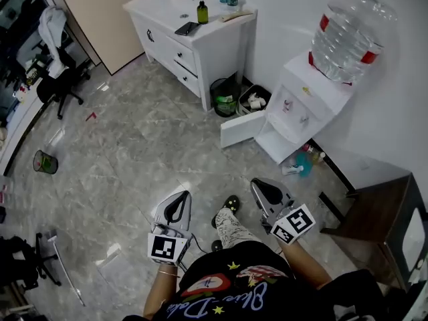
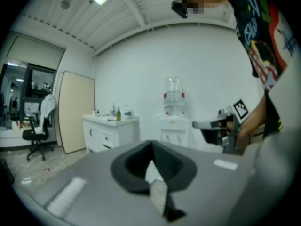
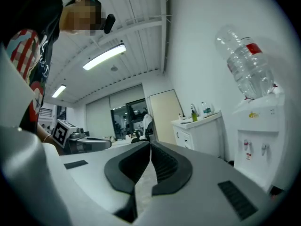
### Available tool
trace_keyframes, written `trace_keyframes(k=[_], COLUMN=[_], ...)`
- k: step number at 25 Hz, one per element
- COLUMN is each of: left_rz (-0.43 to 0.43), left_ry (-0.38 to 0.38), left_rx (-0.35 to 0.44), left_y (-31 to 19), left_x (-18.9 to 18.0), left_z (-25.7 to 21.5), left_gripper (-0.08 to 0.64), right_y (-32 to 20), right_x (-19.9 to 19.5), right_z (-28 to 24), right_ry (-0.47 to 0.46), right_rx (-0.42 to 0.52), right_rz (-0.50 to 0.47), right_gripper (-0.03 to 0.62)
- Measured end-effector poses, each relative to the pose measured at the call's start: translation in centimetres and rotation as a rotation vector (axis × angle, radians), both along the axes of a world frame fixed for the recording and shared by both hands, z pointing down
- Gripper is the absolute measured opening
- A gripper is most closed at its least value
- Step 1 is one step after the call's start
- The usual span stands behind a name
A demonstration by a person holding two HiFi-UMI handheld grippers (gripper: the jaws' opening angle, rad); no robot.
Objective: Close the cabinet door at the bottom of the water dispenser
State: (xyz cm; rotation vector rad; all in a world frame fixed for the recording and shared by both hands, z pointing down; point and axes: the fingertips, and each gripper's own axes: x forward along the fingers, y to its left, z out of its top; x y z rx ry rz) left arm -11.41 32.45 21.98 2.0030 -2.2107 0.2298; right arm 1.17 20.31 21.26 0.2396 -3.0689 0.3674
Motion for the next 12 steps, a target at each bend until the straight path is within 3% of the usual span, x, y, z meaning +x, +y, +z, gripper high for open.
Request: trace_keyframes(k=[4,12], left_rz=[0.033,0.296], left_ry=[0.047,0.093], left_rx=[-0.069,-0.189], left_y=[-6.8,-20.1], left_x=[-4.2,-8.2], left_z=[2.1,12.1], left_gripper=[-0.003,-0.003], right_y=[-7.2,-16.6], right_x=[-3.5,-12.0], right_z=[1.4,6.7], right_ry=[-0.043,0.036], right_rx=[-0.038,-0.019], right_rz=[0.144,0.127], right_gripper=[0.017,0.017])
